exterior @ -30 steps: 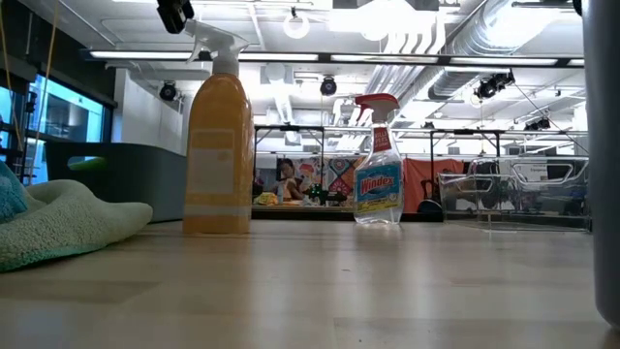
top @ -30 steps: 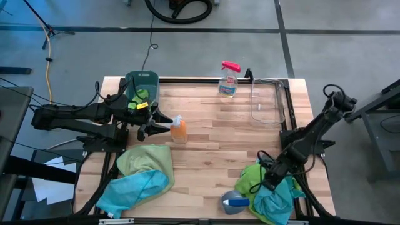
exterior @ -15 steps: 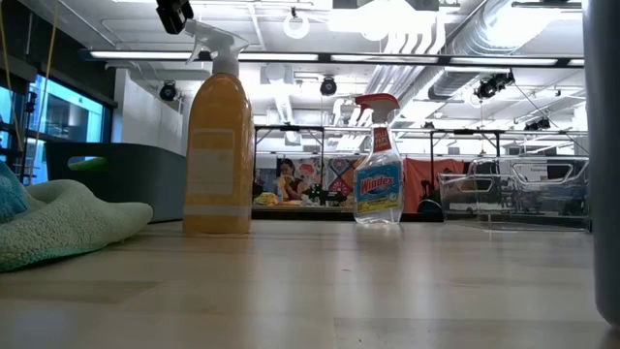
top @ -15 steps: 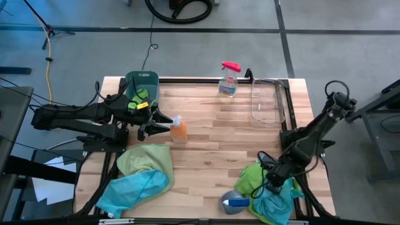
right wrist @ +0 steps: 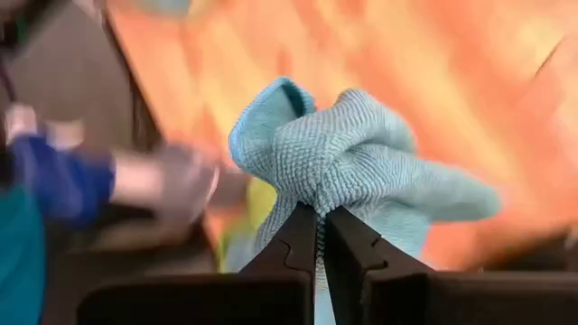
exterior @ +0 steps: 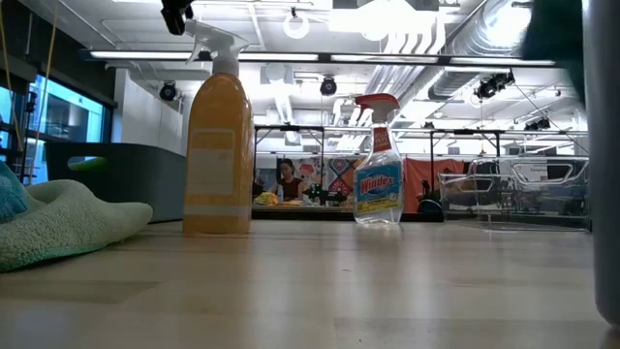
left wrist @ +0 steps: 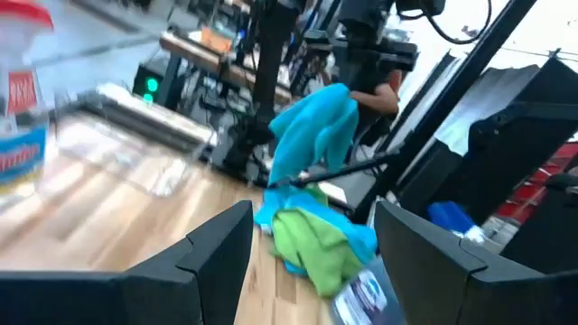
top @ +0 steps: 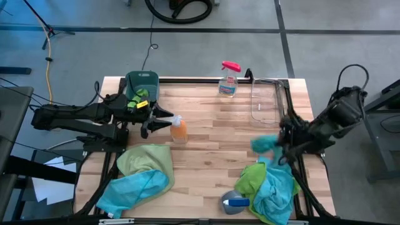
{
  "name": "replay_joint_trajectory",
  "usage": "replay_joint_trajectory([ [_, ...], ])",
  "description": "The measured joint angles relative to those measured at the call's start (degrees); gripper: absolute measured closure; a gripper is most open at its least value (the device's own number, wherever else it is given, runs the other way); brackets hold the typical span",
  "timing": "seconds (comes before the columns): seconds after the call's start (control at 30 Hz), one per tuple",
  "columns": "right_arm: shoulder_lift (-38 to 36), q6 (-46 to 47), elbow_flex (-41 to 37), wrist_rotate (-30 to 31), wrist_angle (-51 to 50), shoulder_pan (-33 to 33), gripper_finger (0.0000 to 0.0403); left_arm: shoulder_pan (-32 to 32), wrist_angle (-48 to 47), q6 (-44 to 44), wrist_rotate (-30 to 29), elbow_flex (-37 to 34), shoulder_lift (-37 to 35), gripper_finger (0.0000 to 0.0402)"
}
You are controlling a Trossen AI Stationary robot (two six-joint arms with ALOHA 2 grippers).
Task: Sort microfiber towel by color & place in baskets
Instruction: Put the blue microfiber towel into the transparent bin
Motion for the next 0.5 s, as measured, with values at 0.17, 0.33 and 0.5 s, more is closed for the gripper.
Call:
replay_joint_trajectory([
  [0.17,1.4,-11.8,-0.7,7.3,5.3,-7.8,0.0402,0.0,5.8,1.8,-1.2,0.0,1.2,0.0179],
  [0.33,4.2,-29.6,-3.5,4.1,21.8,-17.2,0.0402,-0.3,8.2,7.0,-1.5,1.9,4.9,0.0179],
  [0.5,8.2,-44.0,-3.6,-2.0,36.9,-24.7,0.0402,-2.1,8.0,15.2,-0.7,7.6,12.4,0.0179],
])
